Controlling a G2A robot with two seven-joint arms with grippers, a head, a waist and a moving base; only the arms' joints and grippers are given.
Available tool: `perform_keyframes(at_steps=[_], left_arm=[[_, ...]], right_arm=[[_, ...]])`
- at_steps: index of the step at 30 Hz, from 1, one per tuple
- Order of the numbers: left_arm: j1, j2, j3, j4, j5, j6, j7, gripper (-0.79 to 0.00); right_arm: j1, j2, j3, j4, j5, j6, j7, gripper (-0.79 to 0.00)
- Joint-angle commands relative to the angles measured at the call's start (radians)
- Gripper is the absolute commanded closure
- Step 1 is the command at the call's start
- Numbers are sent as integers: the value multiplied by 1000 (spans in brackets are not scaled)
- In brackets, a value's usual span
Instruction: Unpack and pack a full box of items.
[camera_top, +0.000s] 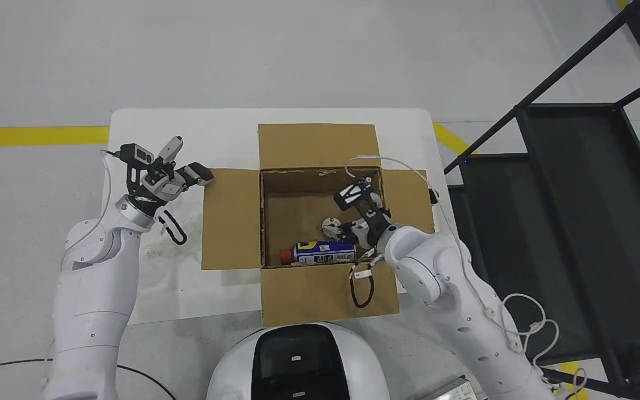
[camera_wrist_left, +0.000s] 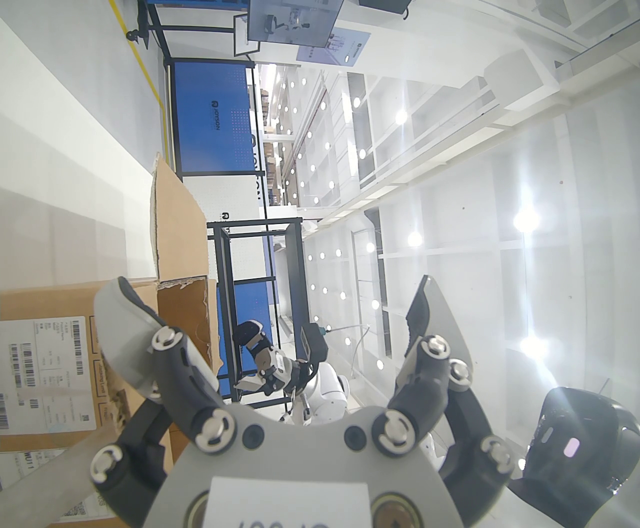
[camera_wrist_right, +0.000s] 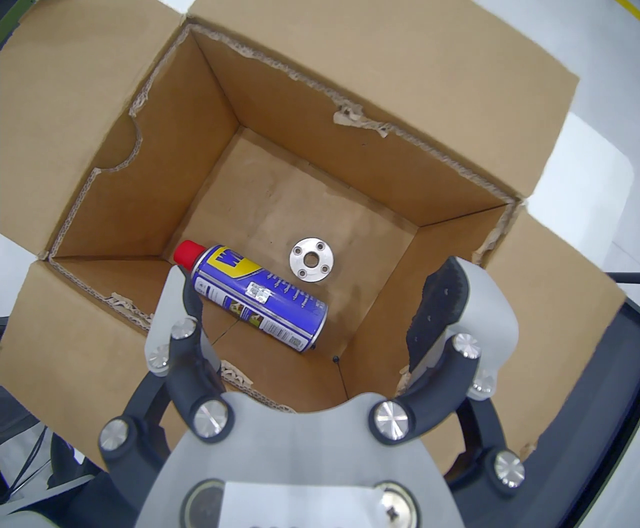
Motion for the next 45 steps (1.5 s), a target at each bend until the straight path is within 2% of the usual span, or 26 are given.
perform_keyframes(at_steps=[1, 4, 10, 15, 31, 36, 45], left_arm=[[0, 0, 0, 0, 0, 0, 0, -785], [0, 0, 0, 0, 0, 0, 0, -785], [0, 0, 0, 0, 0, 0, 0, -785], [0, 0, 0, 0, 0, 0, 0, -785], [0, 0, 0, 0, 0, 0, 0, -785], [0, 0, 0, 0, 0, 0, 0, -785], [0, 0, 0, 0, 0, 0, 0, -785]], right_arm=[[26, -3, -14, 23, 23, -5, 22, -785], [82, -12, -51, 81, 51, 20, 54, -785], [215, -40, -103, 251, 218, 156, 144, -785], [284, -58, -136, 373, 283, 224, 146, -785], [282, -58, -135, 376, 285, 225, 140, -785], [319, -69, -163, 470, 281, 263, 95, -785], [409, -104, -252, 661, 337, 250, 38, -785]])
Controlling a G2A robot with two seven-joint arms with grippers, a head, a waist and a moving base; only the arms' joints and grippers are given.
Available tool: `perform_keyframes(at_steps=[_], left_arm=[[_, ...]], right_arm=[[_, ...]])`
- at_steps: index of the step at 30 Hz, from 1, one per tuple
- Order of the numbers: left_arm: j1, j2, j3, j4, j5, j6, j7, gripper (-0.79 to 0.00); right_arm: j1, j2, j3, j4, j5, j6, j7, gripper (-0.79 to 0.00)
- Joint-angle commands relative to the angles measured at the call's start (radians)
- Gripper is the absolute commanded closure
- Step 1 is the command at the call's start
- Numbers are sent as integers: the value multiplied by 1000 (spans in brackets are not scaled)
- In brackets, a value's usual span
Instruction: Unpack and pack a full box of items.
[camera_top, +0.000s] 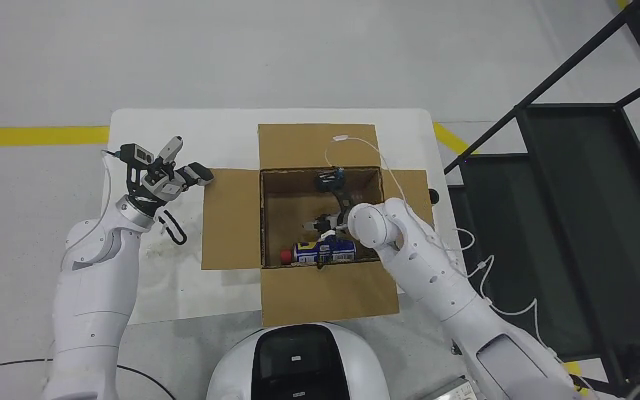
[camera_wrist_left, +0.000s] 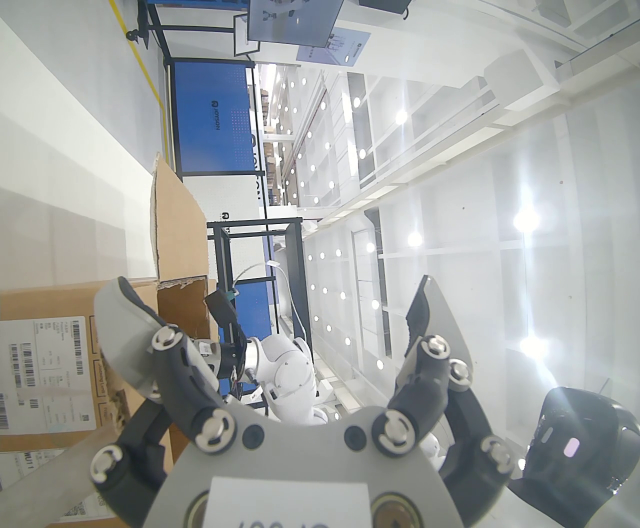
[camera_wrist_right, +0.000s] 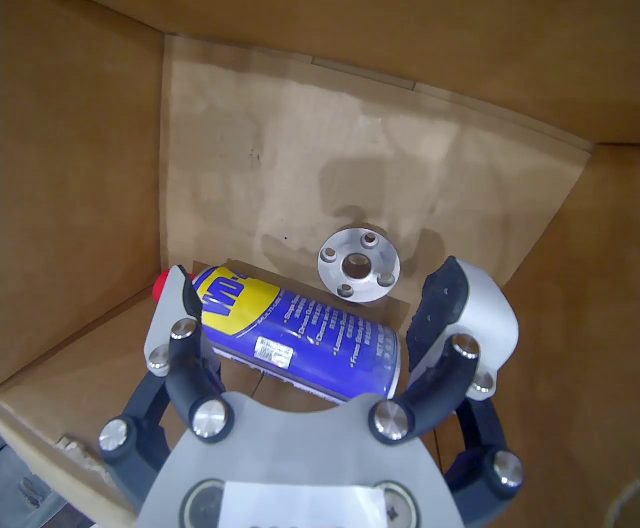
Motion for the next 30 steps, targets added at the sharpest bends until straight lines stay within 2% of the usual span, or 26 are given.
perform_keyframes(at_steps=[1, 10, 21, 27, 28, 30], left_arm=[[0, 0, 0, 0, 0, 0, 0, -785], [0, 0, 0, 0, 0, 0, 0, -785], [0, 0, 0, 0, 0, 0, 0, -785], [0, 0, 0, 0, 0, 0, 0, -785], [0, 0, 0, 0, 0, 0, 0, -785], [0, 0, 0, 0, 0, 0, 0, -785]], right_arm=[[18, -6, -12, 37, 8, -3, -9, -785], [67, -24, -40, 151, 32, -9, -11, -785], [60, -30, -52, 178, 28, -4, -25, -773], [61, -34, -50, 196, 26, 2, -46, -603], [62, -34, -50, 198, 26, 3, -48, -523], [63, -36, -51, 201, 25, 4, -49, -413]])
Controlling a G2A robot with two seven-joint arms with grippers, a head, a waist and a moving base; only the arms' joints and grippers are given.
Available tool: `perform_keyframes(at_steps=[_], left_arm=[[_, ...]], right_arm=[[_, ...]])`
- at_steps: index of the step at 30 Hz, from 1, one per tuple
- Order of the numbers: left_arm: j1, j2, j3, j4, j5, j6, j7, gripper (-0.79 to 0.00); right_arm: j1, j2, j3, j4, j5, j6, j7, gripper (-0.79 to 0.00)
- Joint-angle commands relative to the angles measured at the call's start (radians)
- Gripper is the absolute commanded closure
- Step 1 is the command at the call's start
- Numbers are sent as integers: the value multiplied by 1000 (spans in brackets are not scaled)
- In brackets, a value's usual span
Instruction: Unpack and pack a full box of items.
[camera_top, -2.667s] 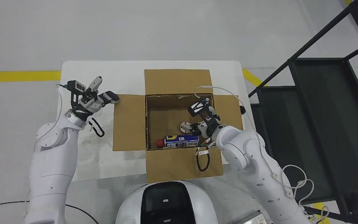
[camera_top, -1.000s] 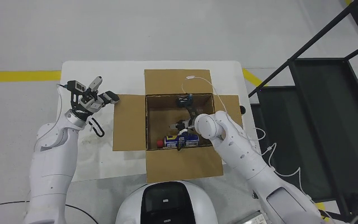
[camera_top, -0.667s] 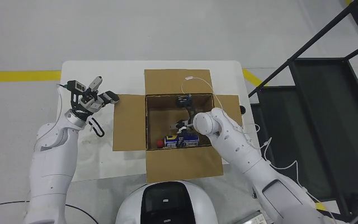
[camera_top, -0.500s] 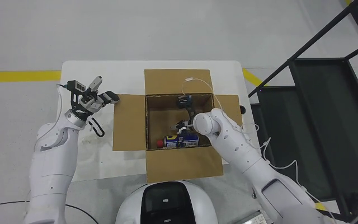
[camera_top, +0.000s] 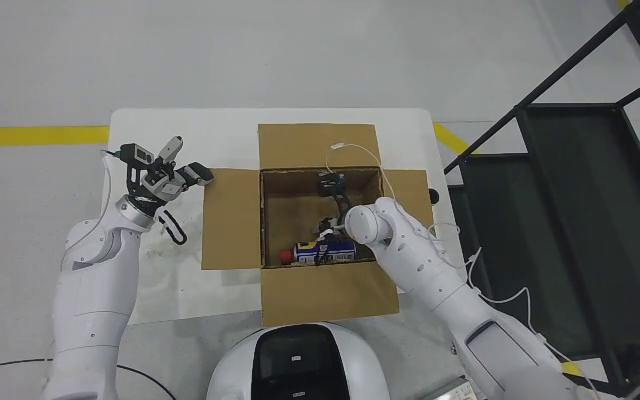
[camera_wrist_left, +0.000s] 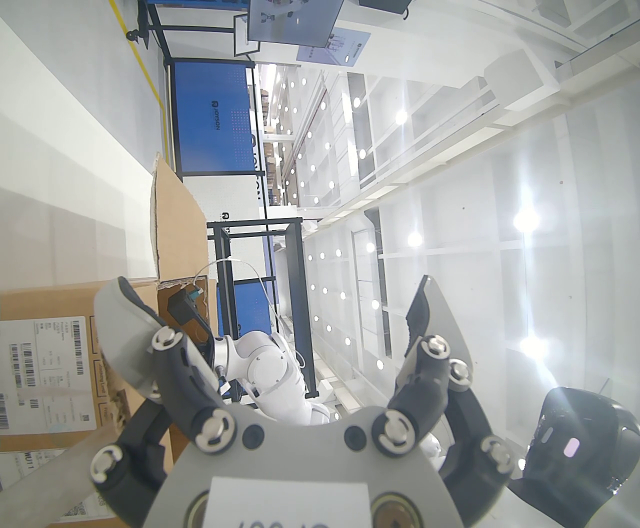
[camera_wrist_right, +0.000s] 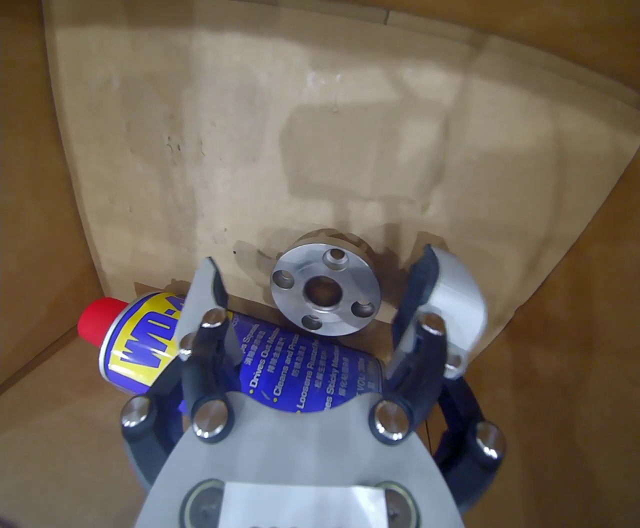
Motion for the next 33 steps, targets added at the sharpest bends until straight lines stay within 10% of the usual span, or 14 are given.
perform_keyframes(at_steps=[1, 13, 33], left_arm=[[0, 0, 0, 0, 0, 0, 0, -785], [0, 0, 0, 0, 0, 0, 0, -785], [0, 0, 0, 0, 0, 0, 0, -785]], right_arm=[[0, -1, -2, 3, -2, 2, -1, -372], [-25, -2, -4, -50, -38, 28, -11, 0], [-318, 80, 221, -595, -129, -43, 72, 0]])
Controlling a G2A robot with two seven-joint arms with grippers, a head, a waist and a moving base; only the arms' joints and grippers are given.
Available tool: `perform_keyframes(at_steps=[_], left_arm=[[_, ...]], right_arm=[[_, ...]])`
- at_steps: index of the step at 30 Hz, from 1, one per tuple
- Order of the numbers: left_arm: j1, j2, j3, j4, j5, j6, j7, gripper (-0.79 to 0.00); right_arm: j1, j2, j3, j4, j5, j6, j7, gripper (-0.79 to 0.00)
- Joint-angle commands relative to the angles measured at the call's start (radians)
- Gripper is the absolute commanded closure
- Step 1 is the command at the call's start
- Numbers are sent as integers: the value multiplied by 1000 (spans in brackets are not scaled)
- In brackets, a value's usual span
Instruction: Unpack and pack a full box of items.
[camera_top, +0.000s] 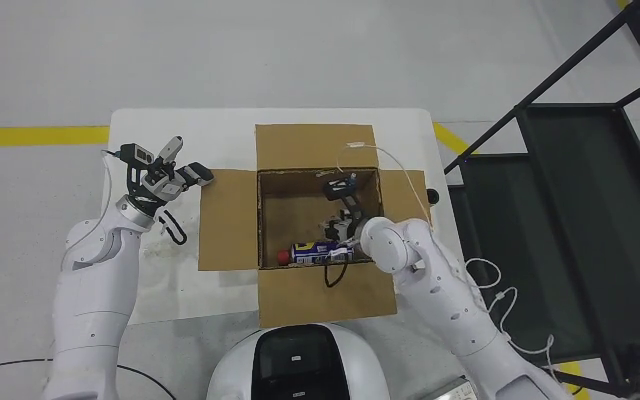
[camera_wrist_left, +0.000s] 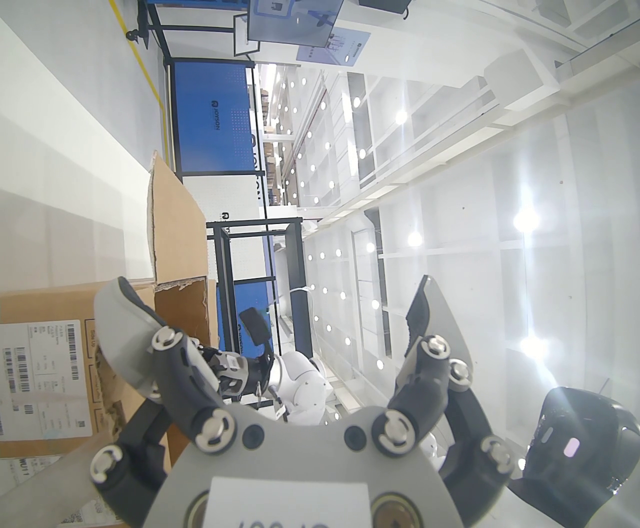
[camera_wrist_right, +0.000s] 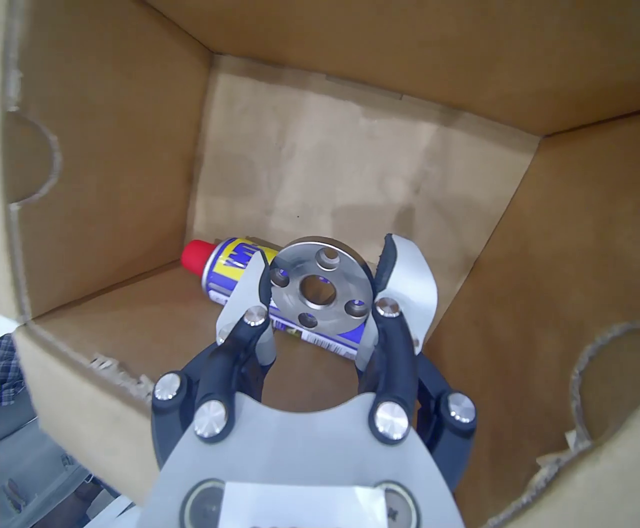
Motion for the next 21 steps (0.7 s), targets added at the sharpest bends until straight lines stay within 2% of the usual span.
perform_keyframes(at_steps=[1, 7, 21], left_arm=[[0, 0, 0, 0, 0, 0, 0, -785], [0, 0, 0, 0, 0, 0, 0, -785], [0, 0, 0, 0, 0, 0, 0, -785]], right_arm=[[-20, 5, 23, -30, 8, -11, 0, 0], [-48, 13, 62, -53, 29, -36, -14, 0], [-43, 13, 65, -41, 34, -49, -23, 0]])
